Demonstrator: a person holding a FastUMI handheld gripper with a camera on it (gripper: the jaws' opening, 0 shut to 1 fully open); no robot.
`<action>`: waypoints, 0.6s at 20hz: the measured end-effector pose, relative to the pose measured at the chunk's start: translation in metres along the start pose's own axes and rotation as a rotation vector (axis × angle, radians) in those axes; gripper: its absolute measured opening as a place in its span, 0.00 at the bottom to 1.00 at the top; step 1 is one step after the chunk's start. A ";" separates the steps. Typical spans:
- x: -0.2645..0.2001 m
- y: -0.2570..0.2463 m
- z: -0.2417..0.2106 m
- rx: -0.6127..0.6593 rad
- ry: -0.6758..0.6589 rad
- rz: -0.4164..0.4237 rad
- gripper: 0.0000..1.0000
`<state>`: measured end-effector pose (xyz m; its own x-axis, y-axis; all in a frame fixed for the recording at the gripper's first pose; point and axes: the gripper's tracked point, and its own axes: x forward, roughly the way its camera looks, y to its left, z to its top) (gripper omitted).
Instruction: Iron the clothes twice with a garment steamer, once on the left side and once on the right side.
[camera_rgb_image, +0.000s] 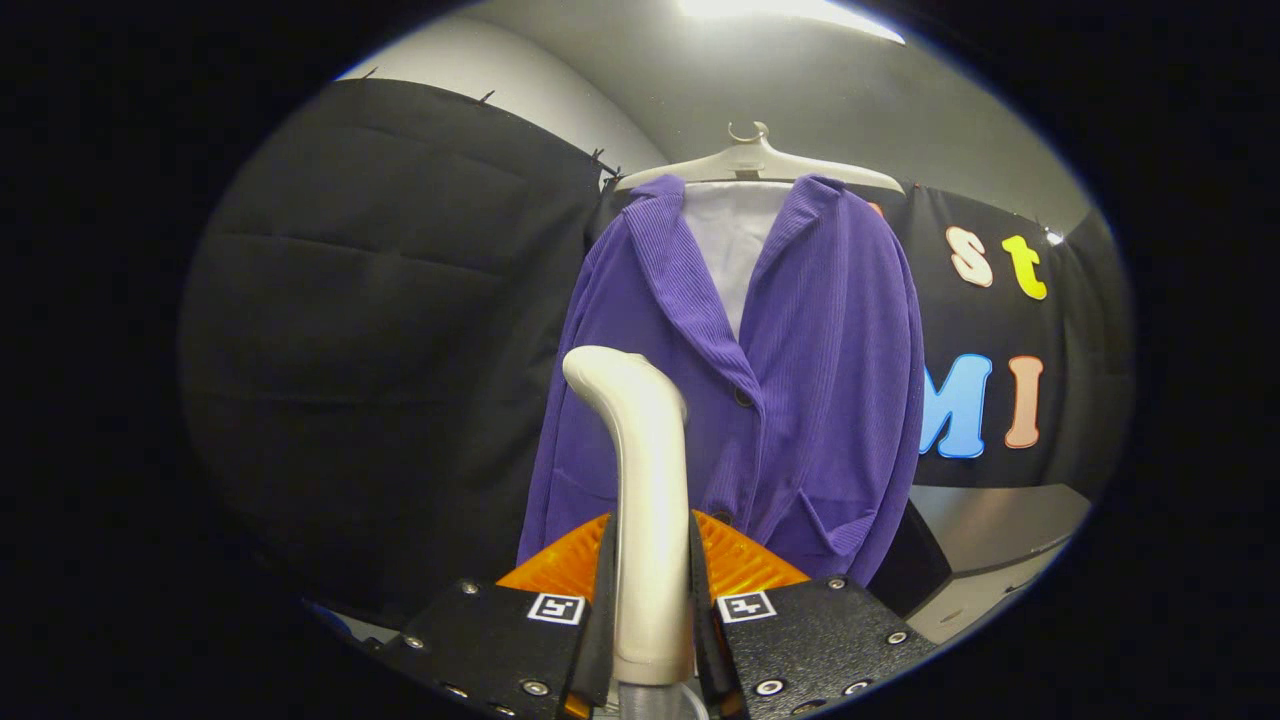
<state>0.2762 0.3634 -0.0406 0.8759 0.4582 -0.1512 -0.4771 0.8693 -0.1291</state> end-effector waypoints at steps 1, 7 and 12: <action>-0.002 0.001 -0.007 0.001 0.009 0.002 0.34; -0.016 0.006 -0.046 -0.020 0.068 0.022 0.34; -0.022 0.006 -0.077 -0.023 0.113 0.024 0.34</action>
<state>0.2484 0.3447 -0.1137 0.8509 0.4542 -0.2638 -0.5007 0.8532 -0.1460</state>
